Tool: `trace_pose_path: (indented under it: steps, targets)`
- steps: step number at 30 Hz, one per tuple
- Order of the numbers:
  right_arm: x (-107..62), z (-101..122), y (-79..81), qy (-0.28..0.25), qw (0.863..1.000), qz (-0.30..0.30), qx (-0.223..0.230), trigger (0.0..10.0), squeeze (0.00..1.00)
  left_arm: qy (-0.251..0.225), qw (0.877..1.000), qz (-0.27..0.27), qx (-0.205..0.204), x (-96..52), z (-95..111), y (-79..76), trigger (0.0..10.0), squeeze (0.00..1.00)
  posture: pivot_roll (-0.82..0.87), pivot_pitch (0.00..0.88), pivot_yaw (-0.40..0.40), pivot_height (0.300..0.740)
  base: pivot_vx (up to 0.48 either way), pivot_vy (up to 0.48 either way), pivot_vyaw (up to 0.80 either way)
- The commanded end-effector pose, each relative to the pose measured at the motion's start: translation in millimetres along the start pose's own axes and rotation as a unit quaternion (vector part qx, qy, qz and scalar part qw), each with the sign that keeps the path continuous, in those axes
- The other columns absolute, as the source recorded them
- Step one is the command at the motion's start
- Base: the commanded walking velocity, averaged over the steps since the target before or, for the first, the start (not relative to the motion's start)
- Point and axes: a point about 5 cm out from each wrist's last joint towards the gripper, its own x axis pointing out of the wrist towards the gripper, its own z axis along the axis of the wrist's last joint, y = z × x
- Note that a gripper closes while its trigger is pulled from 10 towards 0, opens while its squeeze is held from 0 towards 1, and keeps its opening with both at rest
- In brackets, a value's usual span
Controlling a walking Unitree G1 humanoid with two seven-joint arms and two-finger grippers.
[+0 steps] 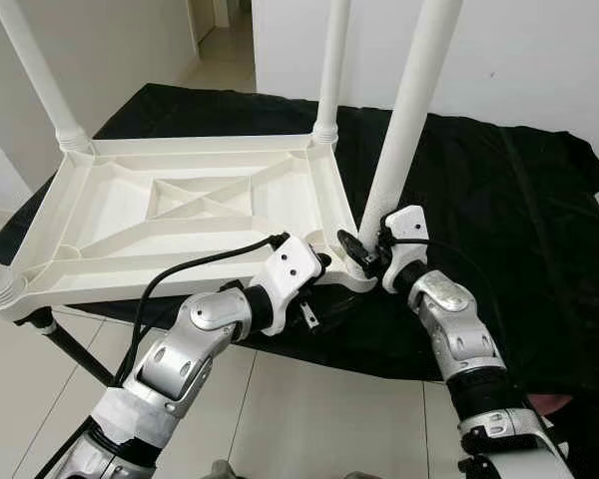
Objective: Building children table
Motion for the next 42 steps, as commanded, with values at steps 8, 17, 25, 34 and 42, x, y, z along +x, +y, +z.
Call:
trace_pose_path:
  steps: [8, 17, 25, 34, 42]
  targets:
    - [-14.4, -2.5, 3.7, -0.001, 0.993, -0.112, 0.023, 10.0, 0.83, 0.002, 1.0, -0.02, -0.006, -2.0, -0.3, -4.2, 10.0, 0.0, -0.07, 0.034, 0.02, 0.74, 0.0, 0.0, 0.0]
    - [-22.5, 7.5, 27.5, -0.027, 0.985, -0.164, 0.048, 10.0, 1.0, -0.005, 1.0, -0.019, -0.015, -2.9, 2.1, -5.5, 10.0, 0.0, -0.07, 0.042, 0.017, 0.74, 0.0, 0.0, 0.0]
    - [-20.3, 14.0, 27.8, -0.031, 0.998, -0.035, 0.031, 10.0, 0.0, -0.006, 1.0, -0.02, -0.018, -3.2, 3.4, -5.3, 10.0, 0.0, -0.08, 0.061, 0.023, 0.74, 0.0, 0.0, 0.0]
    - [-23.3, 22.0, -0.2, -0.021, 0.995, 0.1, -0.022, 10.0, 0.0, -0.005, 1.0, -0.019, -0.02, -5.3, 4.1, -6.3, 10.0, 0.0, -0.07, 0.068, 0.018, 0.74, 0.0, 0.0, 0.0]
    - [-22.7, 11.2, -1.5, 0.01, 0.983, 0.182, -0.03, 7.4, 0.0, -0.006, 1.0, -0.016, -0.02, -4.7, 4.8, -5.8, 10.0, 0.0, -0.07, 0.062, 0.015, 0.74, 0.0, 0.0, 0.0]
